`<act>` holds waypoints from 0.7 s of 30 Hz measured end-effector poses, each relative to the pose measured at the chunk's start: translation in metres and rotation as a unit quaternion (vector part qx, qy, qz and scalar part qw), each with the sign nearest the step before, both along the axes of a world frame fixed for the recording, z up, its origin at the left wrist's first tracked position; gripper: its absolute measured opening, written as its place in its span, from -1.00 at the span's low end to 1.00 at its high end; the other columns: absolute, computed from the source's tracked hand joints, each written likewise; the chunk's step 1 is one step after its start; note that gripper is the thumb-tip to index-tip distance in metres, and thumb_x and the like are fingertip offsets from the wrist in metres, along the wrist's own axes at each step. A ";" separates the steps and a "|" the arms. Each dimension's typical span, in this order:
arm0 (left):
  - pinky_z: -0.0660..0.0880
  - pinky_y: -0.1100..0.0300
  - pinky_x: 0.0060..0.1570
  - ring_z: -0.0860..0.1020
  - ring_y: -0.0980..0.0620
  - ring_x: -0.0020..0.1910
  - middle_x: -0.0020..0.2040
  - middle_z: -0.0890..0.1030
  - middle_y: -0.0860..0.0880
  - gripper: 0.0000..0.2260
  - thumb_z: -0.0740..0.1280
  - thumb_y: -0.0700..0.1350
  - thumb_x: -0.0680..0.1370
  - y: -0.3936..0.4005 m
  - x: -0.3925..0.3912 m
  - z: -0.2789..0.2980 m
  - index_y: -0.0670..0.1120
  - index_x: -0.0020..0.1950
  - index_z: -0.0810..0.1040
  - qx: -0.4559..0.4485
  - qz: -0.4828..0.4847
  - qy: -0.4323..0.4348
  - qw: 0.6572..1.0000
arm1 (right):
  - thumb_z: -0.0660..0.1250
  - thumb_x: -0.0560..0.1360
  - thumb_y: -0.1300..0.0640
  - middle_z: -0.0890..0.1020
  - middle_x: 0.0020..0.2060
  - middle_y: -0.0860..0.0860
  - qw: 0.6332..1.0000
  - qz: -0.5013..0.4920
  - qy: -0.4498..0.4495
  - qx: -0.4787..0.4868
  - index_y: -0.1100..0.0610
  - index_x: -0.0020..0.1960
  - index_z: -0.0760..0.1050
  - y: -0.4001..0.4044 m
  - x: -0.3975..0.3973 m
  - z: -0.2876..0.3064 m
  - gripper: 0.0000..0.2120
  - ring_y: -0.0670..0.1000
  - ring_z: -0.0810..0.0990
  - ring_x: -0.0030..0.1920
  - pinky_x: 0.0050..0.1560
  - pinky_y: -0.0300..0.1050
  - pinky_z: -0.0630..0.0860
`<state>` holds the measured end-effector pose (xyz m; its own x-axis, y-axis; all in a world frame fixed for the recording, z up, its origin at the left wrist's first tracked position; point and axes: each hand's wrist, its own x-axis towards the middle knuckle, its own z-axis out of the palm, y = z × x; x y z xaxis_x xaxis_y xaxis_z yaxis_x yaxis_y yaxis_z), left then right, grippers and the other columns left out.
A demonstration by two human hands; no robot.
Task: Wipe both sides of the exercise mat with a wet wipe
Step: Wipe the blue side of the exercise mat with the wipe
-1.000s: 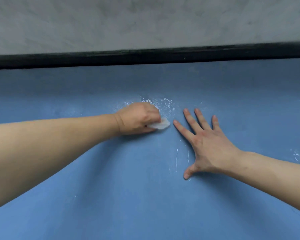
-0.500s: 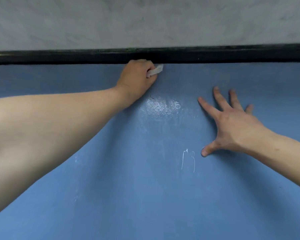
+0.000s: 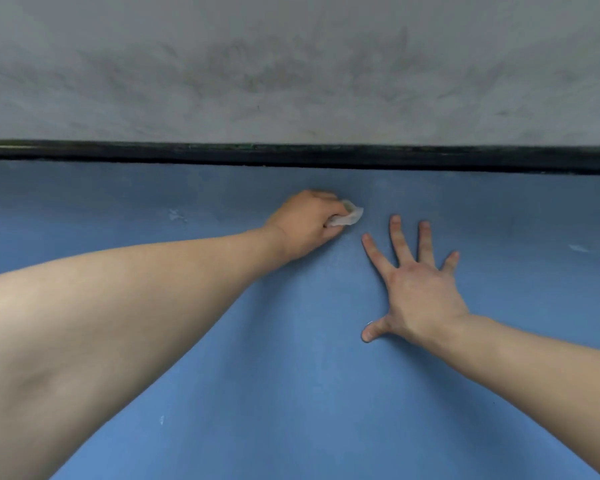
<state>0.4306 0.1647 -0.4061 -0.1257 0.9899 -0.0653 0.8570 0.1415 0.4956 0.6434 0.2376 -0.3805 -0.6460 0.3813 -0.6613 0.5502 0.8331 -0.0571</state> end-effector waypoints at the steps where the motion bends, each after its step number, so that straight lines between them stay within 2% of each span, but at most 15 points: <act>1: 0.41 0.10 -0.25 0.55 -0.10 -0.22 -0.24 0.57 -0.04 -0.86 0.38 -0.10 0.54 0.002 -0.011 0.005 -0.11 -0.20 0.59 -0.020 -0.005 0.014 1.000 | 0.47 0.08 -0.62 -0.59 0.55 0.09 1.000 -0.001 -0.005 -0.003 -0.19 0.59 -0.56 0.000 -0.001 0.001 0.54 0.41 -0.44 0.59 0.45 0.66 0.06; 3: 0.34 0.11 -0.30 0.54 -0.11 -0.22 -0.25 0.55 -0.05 -0.82 0.36 -0.08 0.56 0.005 -0.033 0.005 -0.11 -0.22 0.59 -0.007 0.122 0.066 0.990 | 0.49 0.08 -0.61 -0.59 0.54 0.09 1.000 -0.007 -0.016 -0.006 -0.20 0.59 -0.56 -0.001 -0.003 0.002 0.54 0.41 -0.45 0.58 0.45 0.68 0.06; 4: 0.29 0.13 -0.32 0.53 -0.11 -0.25 -0.27 0.52 -0.04 -0.79 0.35 -0.09 0.56 0.003 -0.039 0.003 -0.10 -0.26 0.55 0.009 0.218 0.076 0.973 | 0.49 0.08 -0.61 -0.60 0.54 0.09 1.000 -0.008 -0.021 -0.007 -0.20 0.58 -0.56 -0.001 -0.003 0.001 0.54 0.41 -0.46 0.58 0.45 0.68 0.06; 5: 0.26 0.15 -0.32 0.51 -0.11 -0.27 -0.29 0.48 -0.02 -0.77 0.35 -0.09 0.56 -0.001 -0.039 -0.002 -0.09 -0.30 0.49 0.027 0.268 0.076 0.960 | 0.50 0.08 -0.60 -0.60 0.54 0.08 1.000 -0.008 -0.024 -0.008 -0.21 0.58 -0.56 -0.001 -0.004 0.001 0.54 0.41 -0.47 0.58 0.45 0.68 0.05; 6: 0.26 0.16 -0.32 0.51 -0.12 -0.27 -0.30 0.45 0.00 -0.76 0.35 -0.10 0.55 -0.005 -0.032 -0.003 -0.06 -0.31 0.44 0.048 0.249 0.067 0.965 | 0.51 0.08 -0.59 -0.60 0.54 0.08 1.000 -0.010 -0.027 -0.011 -0.22 0.58 -0.56 0.000 -0.005 0.002 0.54 0.41 -0.47 0.58 0.45 0.68 0.05; 7: 0.28 0.16 -0.32 0.51 -0.12 -0.26 -0.29 0.45 0.00 -0.77 0.35 -0.10 0.55 -0.007 -0.021 -0.006 -0.05 -0.29 0.43 0.063 0.161 0.041 0.984 | 0.52 0.08 -0.58 -0.60 0.54 0.07 0.999 -0.011 -0.030 -0.012 -0.22 0.58 -0.57 0.000 -0.006 0.003 0.55 0.40 -0.48 0.57 0.45 0.68 0.04; 8: 0.30 0.15 -0.29 0.51 -0.10 -0.24 -0.27 0.48 -0.02 -0.81 0.35 -0.08 0.54 -0.009 -0.011 -0.009 -0.06 -0.25 0.48 0.062 0.033 0.002 0.998 | 0.52 0.08 -0.58 -0.60 0.54 0.06 0.999 -0.012 -0.034 -0.011 -0.22 0.57 -0.57 0.000 -0.006 0.004 0.55 0.40 -0.48 0.57 0.45 0.68 0.03; 9: 0.32 0.14 -0.26 0.50 -0.08 -0.22 -0.24 0.52 -0.04 -0.85 0.33 -0.06 0.55 -0.012 -0.009 -0.014 -0.08 -0.19 0.55 0.046 -0.085 -0.015 0.995 | 0.52 0.08 -0.58 -0.60 0.54 0.06 0.999 -0.012 -0.037 -0.007 -0.22 0.57 -0.58 -0.001 -0.005 0.002 0.55 0.39 -0.48 0.58 0.46 0.68 0.03; 10: 0.34 0.14 -0.24 0.49 -0.06 -0.20 -0.22 0.54 -0.05 -0.84 0.31 -0.04 0.56 -0.010 -0.018 -0.017 -0.09 -0.12 0.60 0.047 -0.154 -0.010 0.987 | 0.52 0.08 -0.58 -0.60 0.54 0.05 0.999 -0.011 -0.038 -0.002 -0.21 0.57 -0.58 -0.002 -0.006 0.002 0.55 0.39 -0.47 0.58 0.46 0.67 0.03; 11: 0.36 0.14 -0.21 0.49 -0.06 -0.19 -0.22 0.54 -0.04 -0.83 0.30 -0.03 0.56 -0.004 -0.032 -0.019 -0.09 -0.08 0.62 0.055 -0.162 0.004 0.985 | 0.52 0.08 -0.58 -0.59 0.54 0.05 0.999 -0.013 -0.038 0.002 -0.22 0.57 -0.58 -0.002 -0.006 0.003 0.55 0.39 -0.46 0.59 0.47 0.66 0.04; 12: 0.39 0.12 -0.20 0.50 -0.08 -0.21 -0.24 0.52 -0.03 -0.85 0.32 -0.05 0.55 0.002 -0.046 -0.020 -0.10 -0.10 0.63 0.075 -0.120 0.012 0.990 | 0.51 0.08 -0.59 -0.59 0.55 0.05 0.999 -0.014 -0.040 0.005 -0.22 0.58 -0.57 -0.002 -0.007 0.005 0.54 0.38 -0.45 0.59 0.48 0.64 0.05; 14: 0.41 0.10 -0.21 0.50 -0.11 -0.26 -0.28 0.49 -0.02 -0.89 0.39 -0.13 0.52 0.005 -0.063 -0.024 -0.12 -0.19 0.59 0.104 0.029 0.005 0.994 | 0.49 0.08 -0.61 -0.59 0.55 0.04 0.999 -0.013 -0.046 0.006 -0.23 0.58 -0.56 -0.001 -0.008 0.006 0.53 0.37 -0.45 0.60 0.49 0.62 0.05; 15: 0.38 0.11 -0.20 0.48 -0.09 -0.27 -0.29 0.50 -0.03 -0.89 0.41 -0.16 0.50 0.005 -0.063 -0.027 -0.13 -0.22 0.58 0.106 0.072 -0.003 0.992 | 0.49 0.08 -0.61 -0.60 0.54 0.04 0.999 -0.016 -0.047 0.004 -0.24 0.57 -0.57 -0.001 -0.008 0.006 0.53 0.36 -0.45 0.60 0.50 0.61 0.05; 18: 0.27 0.16 -0.17 0.46 -0.07 -0.27 -0.29 0.51 -0.03 -0.86 0.44 -0.19 0.51 0.003 -0.057 -0.032 -0.13 -0.24 0.55 0.102 0.042 -0.023 0.994 | 0.50 0.08 -0.60 -0.63 0.52 0.02 0.998 -0.031 -0.051 0.001 -0.26 0.55 -0.59 -0.005 -0.007 0.007 0.53 0.35 -0.48 0.59 0.51 0.61 0.01; 21: 0.30 0.15 -0.17 0.47 -0.08 -0.27 -0.29 0.52 -0.04 -0.86 0.44 -0.20 0.49 0.006 -0.063 -0.031 -0.13 -0.25 0.56 0.117 0.048 -0.019 0.992 | 0.52 0.08 -0.58 -0.62 0.53 0.01 0.998 -0.037 -0.046 0.003 -0.28 0.55 -0.58 -0.003 -0.008 0.006 0.53 0.34 -0.48 0.59 0.51 0.60 -0.01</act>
